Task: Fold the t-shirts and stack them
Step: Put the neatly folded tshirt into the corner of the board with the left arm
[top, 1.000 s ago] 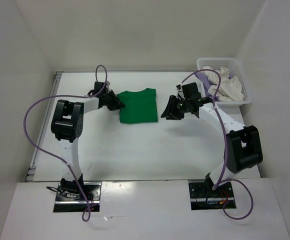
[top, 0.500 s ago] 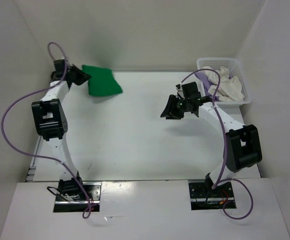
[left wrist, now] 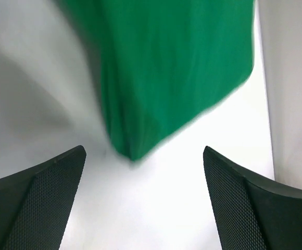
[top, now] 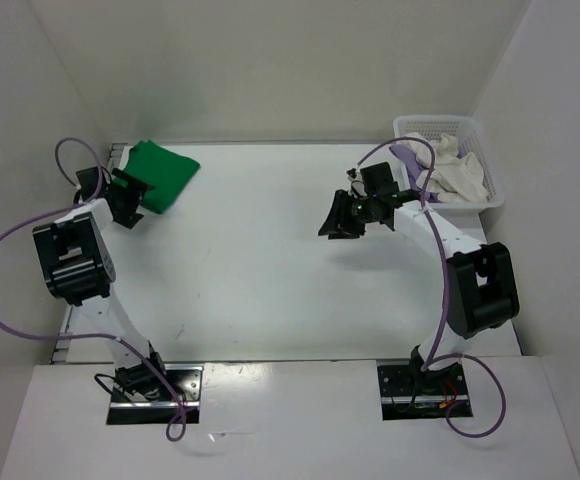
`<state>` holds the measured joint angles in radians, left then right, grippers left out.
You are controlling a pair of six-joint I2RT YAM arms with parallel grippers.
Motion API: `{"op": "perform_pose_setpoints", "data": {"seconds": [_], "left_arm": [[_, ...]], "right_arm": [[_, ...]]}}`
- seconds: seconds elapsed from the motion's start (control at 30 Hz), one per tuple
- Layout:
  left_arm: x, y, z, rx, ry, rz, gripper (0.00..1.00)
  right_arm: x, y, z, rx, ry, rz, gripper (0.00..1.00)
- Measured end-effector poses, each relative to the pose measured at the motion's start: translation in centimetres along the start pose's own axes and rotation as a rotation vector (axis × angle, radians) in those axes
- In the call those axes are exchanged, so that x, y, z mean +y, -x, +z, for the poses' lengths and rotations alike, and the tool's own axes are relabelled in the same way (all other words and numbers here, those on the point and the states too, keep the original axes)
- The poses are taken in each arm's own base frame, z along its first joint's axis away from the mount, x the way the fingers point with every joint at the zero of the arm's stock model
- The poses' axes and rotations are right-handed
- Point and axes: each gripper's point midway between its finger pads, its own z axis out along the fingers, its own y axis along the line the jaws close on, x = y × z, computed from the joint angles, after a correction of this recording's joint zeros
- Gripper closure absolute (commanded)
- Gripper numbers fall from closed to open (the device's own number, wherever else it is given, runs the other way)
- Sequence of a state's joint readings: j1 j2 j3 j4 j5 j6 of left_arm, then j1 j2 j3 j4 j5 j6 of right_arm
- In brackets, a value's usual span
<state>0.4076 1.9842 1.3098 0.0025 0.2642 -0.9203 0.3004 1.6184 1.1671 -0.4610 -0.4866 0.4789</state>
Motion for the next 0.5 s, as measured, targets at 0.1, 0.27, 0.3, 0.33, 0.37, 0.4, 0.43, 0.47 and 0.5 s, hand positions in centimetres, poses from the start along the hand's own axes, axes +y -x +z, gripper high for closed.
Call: {"op": "perform_pose_setpoints", "data": {"seconds": [0.1, 0.27, 0.3, 0.33, 0.37, 0.4, 0.43, 0.47, 0.5], "left_arm": [[0.3, -2.6, -3.2, 0.013, 0.011, -0.019, 0.00], [-1.7, -2.5, -8.2, -0.056, -0.058, -0.010, 0.00], [-2.3, -2.6, -9.1, -0.062, -0.076, -0.001, 0.00], [-2.9, -2.7, -9.8, -0.068, -0.092, 0.023, 0.14], [-3.8, -2.9, -10.4, -0.067, -0.113, 0.041, 0.27], [-4.8, -3.7, -10.9, -0.057, -0.138, 0.080, 0.39], [-5.7, -4.7, -11.3, -0.040, -0.160, 0.105, 0.47], [-6.6, -6.1, -11.5, -0.017, -0.182, 0.144, 0.61], [-7.4, -7.8, -11.8, 0.015, -0.205, 0.177, 0.65]], "right_arm": [[0.0, 0.0, 0.0, 0.000, -0.001, -0.001, 0.78], [-0.2, 0.4, 0.3, -0.004, -0.017, 0.013, 0.88], [-0.1, 1.0, 0.3, -0.016, -0.025, 0.011, 0.88], [0.0, 1.7, 0.2, -0.036, -0.033, 0.007, 0.88], [0.3, 2.6, 0.0, -0.061, -0.041, 0.002, 0.89], [0.7, 3.6, -0.4, -0.091, -0.046, -0.006, 0.91], [1.2, 4.7, -0.8, -0.126, -0.049, -0.016, 0.91], [1.6, 6.1, -1.4, -0.171, -0.062, -0.026, 0.91], [2.2, 7.7, -2.1, -0.225, -0.073, -0.039, 0.89]]}}
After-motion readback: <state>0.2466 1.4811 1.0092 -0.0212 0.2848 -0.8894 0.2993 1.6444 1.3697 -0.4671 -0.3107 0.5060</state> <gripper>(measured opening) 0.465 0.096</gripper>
